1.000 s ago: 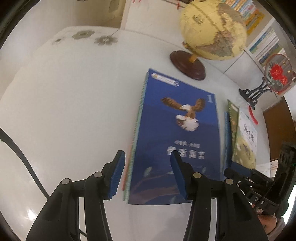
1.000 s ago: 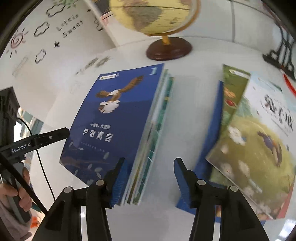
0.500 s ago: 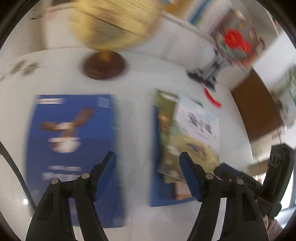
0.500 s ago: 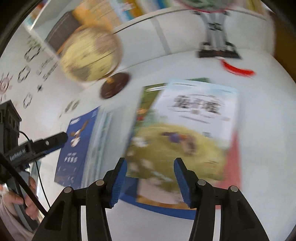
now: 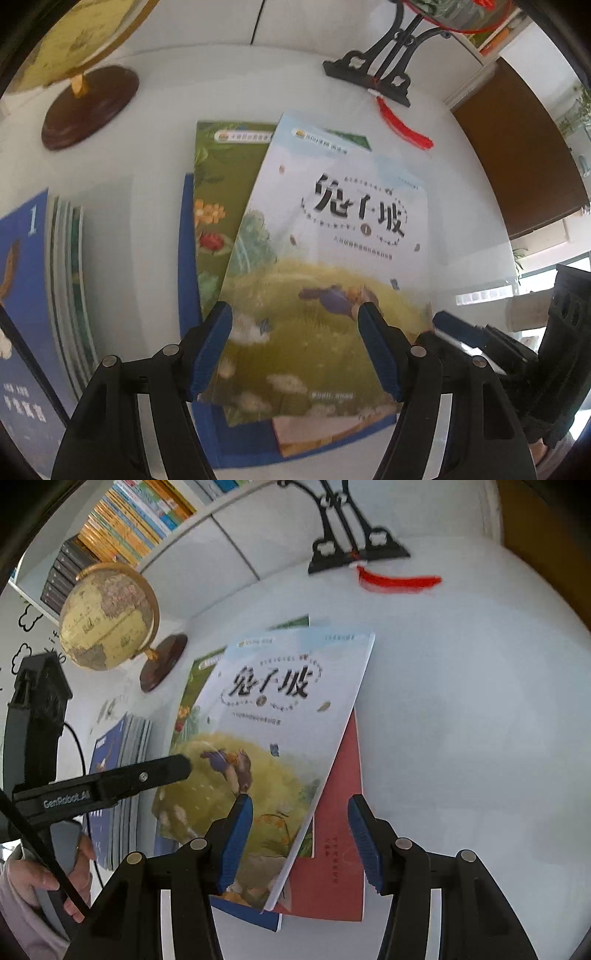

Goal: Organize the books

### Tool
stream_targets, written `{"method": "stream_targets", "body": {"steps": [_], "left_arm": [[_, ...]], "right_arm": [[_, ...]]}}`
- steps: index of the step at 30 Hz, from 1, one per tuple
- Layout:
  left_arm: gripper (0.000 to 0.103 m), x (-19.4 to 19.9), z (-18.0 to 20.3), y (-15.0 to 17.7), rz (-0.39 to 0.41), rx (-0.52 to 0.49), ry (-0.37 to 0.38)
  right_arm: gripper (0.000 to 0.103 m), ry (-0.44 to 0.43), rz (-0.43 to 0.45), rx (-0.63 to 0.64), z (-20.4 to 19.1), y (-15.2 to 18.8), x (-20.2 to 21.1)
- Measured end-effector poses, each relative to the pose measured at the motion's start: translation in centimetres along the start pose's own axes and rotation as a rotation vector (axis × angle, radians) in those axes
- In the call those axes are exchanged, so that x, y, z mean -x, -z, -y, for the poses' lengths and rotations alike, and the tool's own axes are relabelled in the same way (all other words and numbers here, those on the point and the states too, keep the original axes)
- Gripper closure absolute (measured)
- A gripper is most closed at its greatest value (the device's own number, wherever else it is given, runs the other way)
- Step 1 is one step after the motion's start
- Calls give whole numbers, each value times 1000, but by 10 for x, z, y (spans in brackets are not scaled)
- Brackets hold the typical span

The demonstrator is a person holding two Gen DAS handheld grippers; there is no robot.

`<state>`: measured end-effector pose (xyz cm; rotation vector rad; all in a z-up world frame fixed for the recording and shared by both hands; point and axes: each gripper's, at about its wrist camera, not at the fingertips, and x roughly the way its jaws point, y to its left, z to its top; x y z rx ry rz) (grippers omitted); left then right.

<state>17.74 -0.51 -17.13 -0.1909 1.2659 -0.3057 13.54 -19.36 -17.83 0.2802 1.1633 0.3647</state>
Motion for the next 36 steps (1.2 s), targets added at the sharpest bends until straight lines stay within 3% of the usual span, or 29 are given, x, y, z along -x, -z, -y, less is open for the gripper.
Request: {"method": "stream_targets", "body": {"steps": [4,8,18,26,27,28,30,32,36], "left_arm": [[21,-3,-2,-7,11,0,-12],[21,-9,-7,-10,-3,10,-29],[20,-10,28,24,-56,-160,-122],[20,9,27,64,-24,-55,-56],[20,13,26,69,1,-55,-63],[25,17,24,73,25,-60,-80],[40,14,20,79,2,-45,-104],[41,8,9,82,-42,11,-84],[41,10,2,80,-36,72,-53]], "right_arm": [[51,-33,-22,19,-1,0,-10],[49,-57,-15,26,-2,0,-13],[42,-80,-11,4,5,1,-12],[43,-129,-73,23,15,13,-3],[48,-124,-79,49,14,17,-1],[57,-117,-81,68,12,19,-2],[63,-131,-105,100,13,26,-1],[63,-169,-120,79,21,31,1],[63,-240,-133,-7,40,41,7]]}}
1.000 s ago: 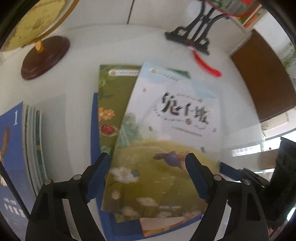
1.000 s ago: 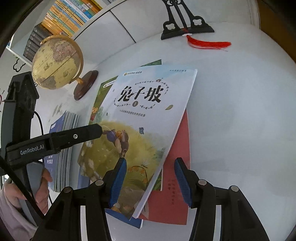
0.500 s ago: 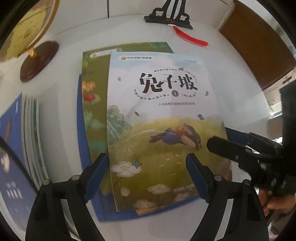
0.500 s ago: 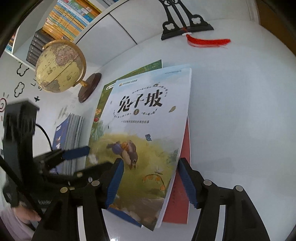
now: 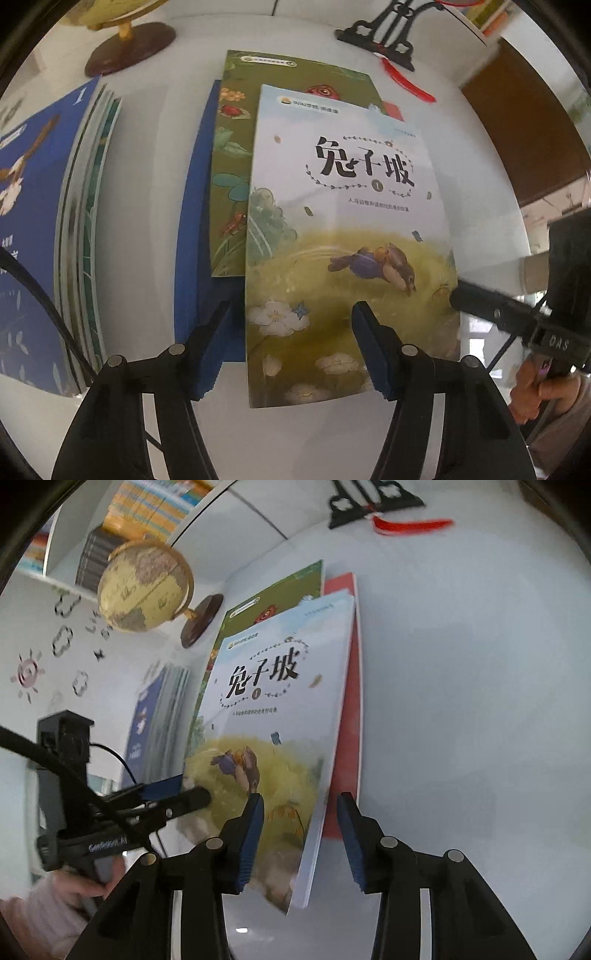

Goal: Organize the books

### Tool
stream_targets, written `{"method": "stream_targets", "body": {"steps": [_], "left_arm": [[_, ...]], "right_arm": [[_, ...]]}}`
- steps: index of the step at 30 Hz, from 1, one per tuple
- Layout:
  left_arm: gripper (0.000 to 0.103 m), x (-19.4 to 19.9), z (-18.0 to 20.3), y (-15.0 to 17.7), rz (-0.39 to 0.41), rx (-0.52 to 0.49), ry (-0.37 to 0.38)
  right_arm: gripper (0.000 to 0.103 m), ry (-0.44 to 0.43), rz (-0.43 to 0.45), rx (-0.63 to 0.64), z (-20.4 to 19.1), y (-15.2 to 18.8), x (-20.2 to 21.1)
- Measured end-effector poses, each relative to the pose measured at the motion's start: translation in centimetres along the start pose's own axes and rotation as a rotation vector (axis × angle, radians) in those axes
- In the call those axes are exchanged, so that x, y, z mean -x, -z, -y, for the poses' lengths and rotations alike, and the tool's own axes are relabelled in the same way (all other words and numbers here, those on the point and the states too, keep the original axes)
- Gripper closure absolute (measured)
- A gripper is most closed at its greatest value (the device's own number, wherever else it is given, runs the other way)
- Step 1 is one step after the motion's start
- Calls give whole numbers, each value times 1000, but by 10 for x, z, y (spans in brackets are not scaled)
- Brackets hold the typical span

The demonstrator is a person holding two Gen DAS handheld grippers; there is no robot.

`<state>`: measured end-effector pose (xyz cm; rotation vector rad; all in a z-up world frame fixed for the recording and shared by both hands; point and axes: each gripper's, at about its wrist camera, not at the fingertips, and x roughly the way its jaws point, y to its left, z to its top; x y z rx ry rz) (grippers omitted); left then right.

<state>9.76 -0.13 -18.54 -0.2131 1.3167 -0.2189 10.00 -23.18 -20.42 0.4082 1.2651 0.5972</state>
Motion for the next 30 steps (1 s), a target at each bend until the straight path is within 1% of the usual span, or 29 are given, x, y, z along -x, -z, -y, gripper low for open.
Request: {"method": "stream_targets", "body": {"steps": [2,5,6,8,9,11,12,13,15,17,18,20,22,24,25,27,28,29,30], "left_arm": [[41,-1,1,-1,-11,13,21],[41,-1,7,-2,-16,-4,17],[42,-1,10,-2,-16,-21,-4],[46,0,13,3,-16,-39,-33],[51,1,12,3,-15,-30,-35],[52,4,6,3,-16,11,-6],[52,6,2,5,-13,41,12],[54,8,0,7,-11,54,17],[54,11,0,16,-8,58,4],[54,9,5,24,-13,52,-10],[54,5,7,26,-19,49,-18],[60,-2,10,31,-33,52,-32],[60,-4,13,28,-27,54,-38],[60,-5,16,28,-22,49,-46],[60,-5,17,29,-15,40,-54],[58,-4,20,32,-7,17,-71],[56,-5,22,31,-3,14,-90],[56,-5,21,30,-1,21,-97],[56,-4,18,29,1,43,-91]], "right_arm": [[63,-50,-16,-54,8,5,2],[63,-94,-16,-89,14,13,3],[62,-96,-14,-87,13,14,2],[59,-94,-14,-66,10,15,3],[59,-89,-11,-54,7,15,3],[60,-78,-17,-24,4,17,2],[61,-66,-21,-8,2,18,1],[65,-47,-32,9,0,20,-1],[69,-5,-35,68,-7,25,-2],[71,10,-50,109,-12,30,-3],[71,8,-52,113,-12,31,-3],[71,-5,-53,103,-10,33,-3],[73,-11,-50,82,-5,33,-1],[73,-20,-21,25,6,34,4],[71,-31,-3,-4,10,35,6],[69,-97,18,-60,19,37,6],[67,-138,14,-83,21,38,4],[67,-175,-1,-101,22,38,-1],[67,-197,5,-108,22,38,-3]]}}
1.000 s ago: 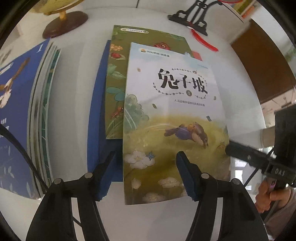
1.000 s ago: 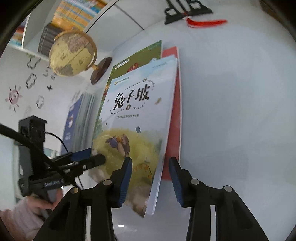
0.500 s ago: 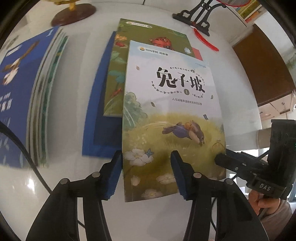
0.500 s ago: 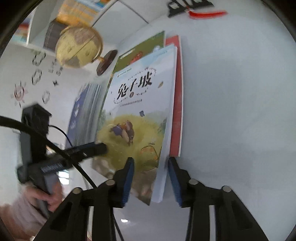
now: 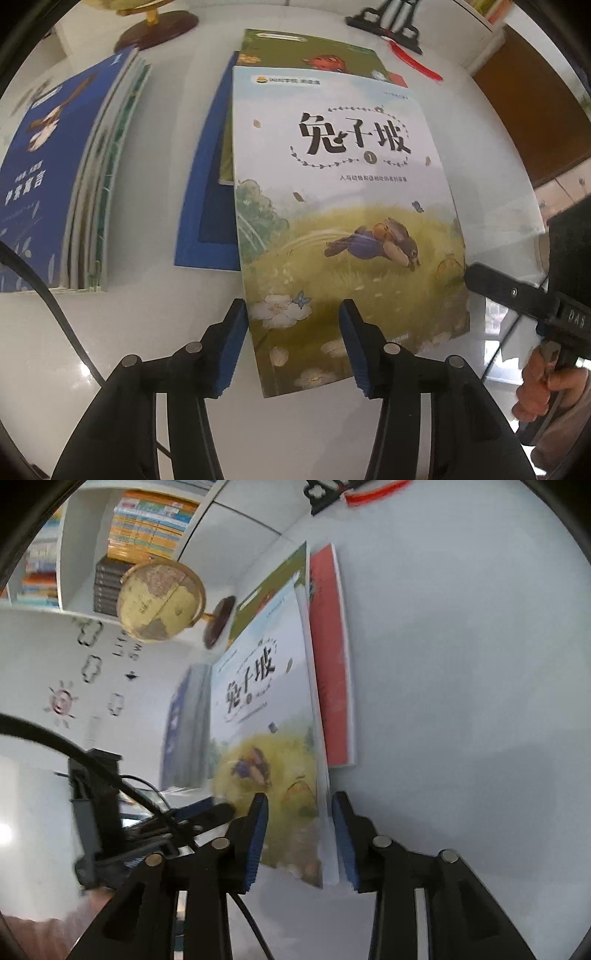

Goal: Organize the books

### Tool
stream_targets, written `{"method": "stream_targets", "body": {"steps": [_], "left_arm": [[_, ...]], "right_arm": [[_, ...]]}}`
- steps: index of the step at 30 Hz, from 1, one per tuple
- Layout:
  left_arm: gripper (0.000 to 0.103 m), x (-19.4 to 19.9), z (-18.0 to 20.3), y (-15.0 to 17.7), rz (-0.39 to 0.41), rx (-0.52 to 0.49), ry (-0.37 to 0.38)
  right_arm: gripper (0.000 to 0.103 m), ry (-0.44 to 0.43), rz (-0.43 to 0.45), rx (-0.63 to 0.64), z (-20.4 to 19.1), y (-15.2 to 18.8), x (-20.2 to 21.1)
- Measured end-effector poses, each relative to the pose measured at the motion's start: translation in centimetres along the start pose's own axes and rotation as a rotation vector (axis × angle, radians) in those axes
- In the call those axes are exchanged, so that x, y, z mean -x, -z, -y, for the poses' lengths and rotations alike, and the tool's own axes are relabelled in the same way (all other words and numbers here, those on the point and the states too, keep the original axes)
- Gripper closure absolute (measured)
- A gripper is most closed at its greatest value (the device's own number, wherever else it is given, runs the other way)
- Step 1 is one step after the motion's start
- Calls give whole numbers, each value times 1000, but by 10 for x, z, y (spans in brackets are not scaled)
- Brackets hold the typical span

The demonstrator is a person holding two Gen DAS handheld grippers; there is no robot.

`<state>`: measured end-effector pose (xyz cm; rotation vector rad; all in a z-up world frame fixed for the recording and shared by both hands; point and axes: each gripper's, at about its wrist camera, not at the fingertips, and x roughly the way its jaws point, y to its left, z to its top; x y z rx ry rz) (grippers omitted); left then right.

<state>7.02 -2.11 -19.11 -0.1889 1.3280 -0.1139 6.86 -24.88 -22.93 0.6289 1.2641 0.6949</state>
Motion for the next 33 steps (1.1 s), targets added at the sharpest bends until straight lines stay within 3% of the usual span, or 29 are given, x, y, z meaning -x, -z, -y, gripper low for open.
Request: {"method": "stream_targets", "body": {"steps": [3,5,8,11,13,15,17,24,28,30,33], "left_arm": [[56,8,-17,-2,10,102,68],[56,16,-20,2,39,111,95],[56,33,-14,6,93,66,97],[56,48,-8,14,115,24,120],[56,53,-3,18,136,-12,87],[59,54,2,23,150,-51,26],[60,53,4,25,132,-60,45],[70,57,-1,37,125,-107,31],[70,64,3,40,153,-145,38],[71,63,5,39,144,-159,67],[71,51,9,37,120,-183,6]], "right_arm": [[67,-28,-1,-2,0,0,1],[68,-30,-38,7,-3,3,1],[75,38,-51,185,-28,18,2],[78,19,-35,312,-56,31,11],[82,75,-23,424,-78,37,12],[86,212,-31,586,-100,47,5],[87,299,-37,707,-113,57,-1],[88,305,34,726,-126,53,12],[91,334,61,816,-148,53,13],[94,330,37,855,-158,52,6],[94,401,-38,860,-155,55,-18]]}}
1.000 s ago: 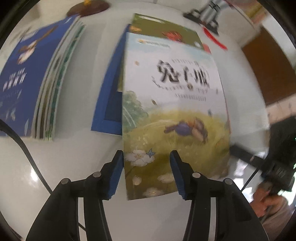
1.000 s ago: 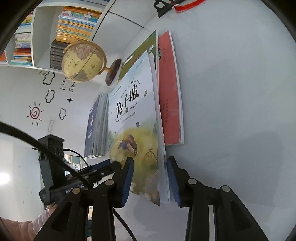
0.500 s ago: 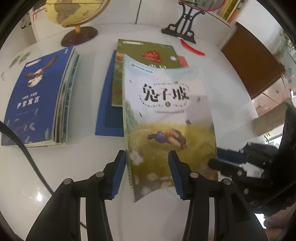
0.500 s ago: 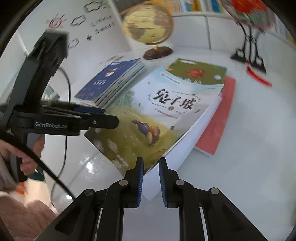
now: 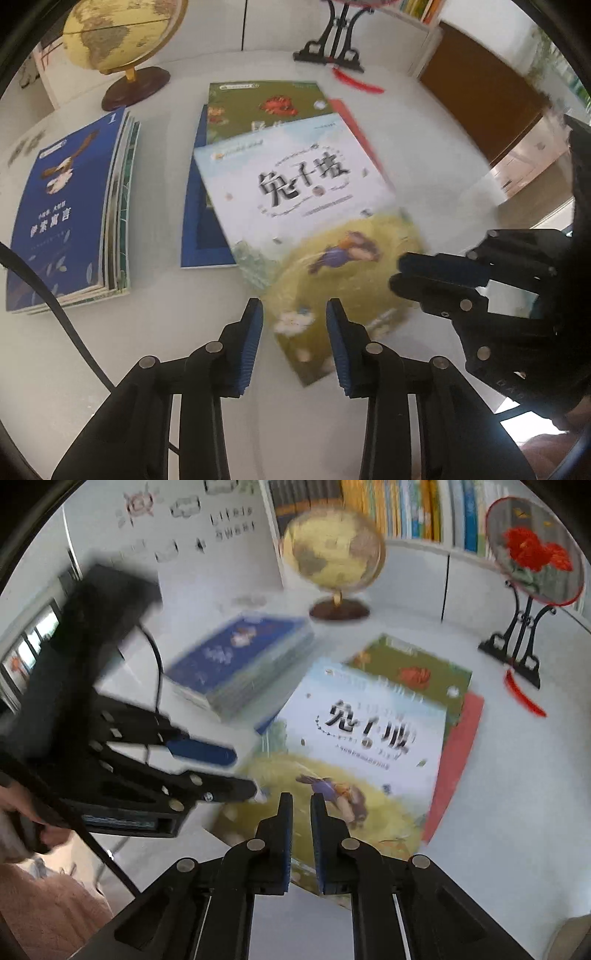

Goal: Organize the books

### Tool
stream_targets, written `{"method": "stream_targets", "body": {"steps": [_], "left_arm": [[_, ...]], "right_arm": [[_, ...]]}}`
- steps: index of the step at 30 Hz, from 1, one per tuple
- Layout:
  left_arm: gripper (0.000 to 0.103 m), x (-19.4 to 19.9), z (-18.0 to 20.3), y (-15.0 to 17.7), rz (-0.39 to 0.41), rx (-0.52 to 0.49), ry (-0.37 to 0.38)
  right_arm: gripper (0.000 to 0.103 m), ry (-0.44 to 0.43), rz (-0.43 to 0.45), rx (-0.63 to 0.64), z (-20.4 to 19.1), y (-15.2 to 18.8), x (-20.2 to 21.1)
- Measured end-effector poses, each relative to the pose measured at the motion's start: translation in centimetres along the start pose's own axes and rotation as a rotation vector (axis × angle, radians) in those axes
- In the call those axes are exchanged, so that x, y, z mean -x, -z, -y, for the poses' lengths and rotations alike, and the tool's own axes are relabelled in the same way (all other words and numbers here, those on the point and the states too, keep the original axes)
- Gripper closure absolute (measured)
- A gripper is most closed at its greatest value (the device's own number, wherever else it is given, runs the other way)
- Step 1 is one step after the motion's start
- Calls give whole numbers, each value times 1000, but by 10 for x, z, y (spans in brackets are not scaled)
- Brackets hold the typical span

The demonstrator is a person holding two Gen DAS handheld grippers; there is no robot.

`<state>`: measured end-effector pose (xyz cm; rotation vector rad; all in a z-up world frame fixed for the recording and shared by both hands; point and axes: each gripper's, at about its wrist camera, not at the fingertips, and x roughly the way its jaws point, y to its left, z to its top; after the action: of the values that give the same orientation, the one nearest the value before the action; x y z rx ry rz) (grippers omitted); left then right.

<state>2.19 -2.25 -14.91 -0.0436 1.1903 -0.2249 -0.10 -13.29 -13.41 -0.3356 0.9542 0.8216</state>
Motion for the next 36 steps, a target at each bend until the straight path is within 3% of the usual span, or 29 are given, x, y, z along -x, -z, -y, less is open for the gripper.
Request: {"method": "stream_targets", "body": {"steps": [2,4,5,6,7,8,11,15,17,19,21,22,28,33,36], "left_arm": [[71,-8,-3,2,-27,10,-10],[71,-12,-9,3,-44,49,3],[71,-13,-13,4,-49,79,19],[70,-14,-16,5,-57,111,40],[70,-15,-19,5,-62,132,59],[70,-16,-22,5,-67,154,77],[70,-23,-22,4,-87,170,54],[70,-35,-20,6,-126,186,28],[65,-38,-22,7,-130,224,50],[39,-38,-23,8,-107,273,90],[23,-40,-23,6,-96,308,119],[20,-40,-23,6,-85,311,120],[13,-44,-15,1,-11,307,140],[14,-45,-18,1,15,221,-6],[14,-43,-29,1,-4,235,-33]], "right_arm": [[94,46,-41,-20,3,8,-9],[93,23,-69,-153,23,20,-11],[89,-19,-69,-258,41,27,-10],[79,-64,-68,-375,61,34,-9],[62,-86,-72,-459,76,40,-9],[56,-89,-78,-543,92,47,-9],[54,-118,-71,-681,128,64,-8],[53,-248,-90,-658,140,65,-16],[53,-306,-100,-640,140,60,-22],[52,-348,-93,-619,141,55,-27],[52,-370,-74,-610,140,55,-29],[52,-390,-66,-617,143,55,-32],[53,-528,-23,-642,152,63,-40],[52,-565,-44,-577,137,61,-43],[52,-593,-70,-525,124,55,-48]]}}
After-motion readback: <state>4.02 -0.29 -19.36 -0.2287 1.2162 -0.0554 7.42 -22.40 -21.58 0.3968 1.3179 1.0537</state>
